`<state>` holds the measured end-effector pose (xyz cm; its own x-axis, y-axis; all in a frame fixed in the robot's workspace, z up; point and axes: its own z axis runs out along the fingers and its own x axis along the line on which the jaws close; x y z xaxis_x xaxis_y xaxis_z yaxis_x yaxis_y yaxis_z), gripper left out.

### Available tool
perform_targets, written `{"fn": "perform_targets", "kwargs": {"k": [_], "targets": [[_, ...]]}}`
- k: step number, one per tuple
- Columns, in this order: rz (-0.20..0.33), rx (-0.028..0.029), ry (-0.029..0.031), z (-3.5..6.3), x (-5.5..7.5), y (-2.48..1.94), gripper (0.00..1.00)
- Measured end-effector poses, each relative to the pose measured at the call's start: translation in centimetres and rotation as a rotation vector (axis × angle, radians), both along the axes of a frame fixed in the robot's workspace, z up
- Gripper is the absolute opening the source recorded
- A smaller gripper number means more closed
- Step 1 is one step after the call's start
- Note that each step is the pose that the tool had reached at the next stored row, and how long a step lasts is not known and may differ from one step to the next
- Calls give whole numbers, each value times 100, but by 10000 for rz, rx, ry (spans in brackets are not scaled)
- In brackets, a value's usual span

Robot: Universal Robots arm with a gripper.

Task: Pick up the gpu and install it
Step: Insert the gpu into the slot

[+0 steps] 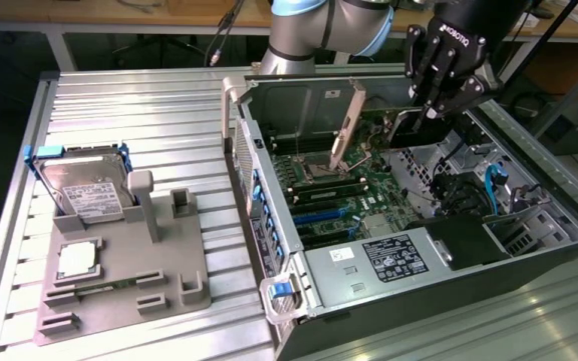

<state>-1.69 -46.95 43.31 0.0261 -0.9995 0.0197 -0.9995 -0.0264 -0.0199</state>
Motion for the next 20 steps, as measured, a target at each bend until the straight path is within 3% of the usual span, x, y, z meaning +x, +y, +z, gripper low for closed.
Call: {"fn": "perform_targets", "kwargs": {"k": [20], "targets": [[-224, 3, -1, -339, 0, 154, 27]]}}
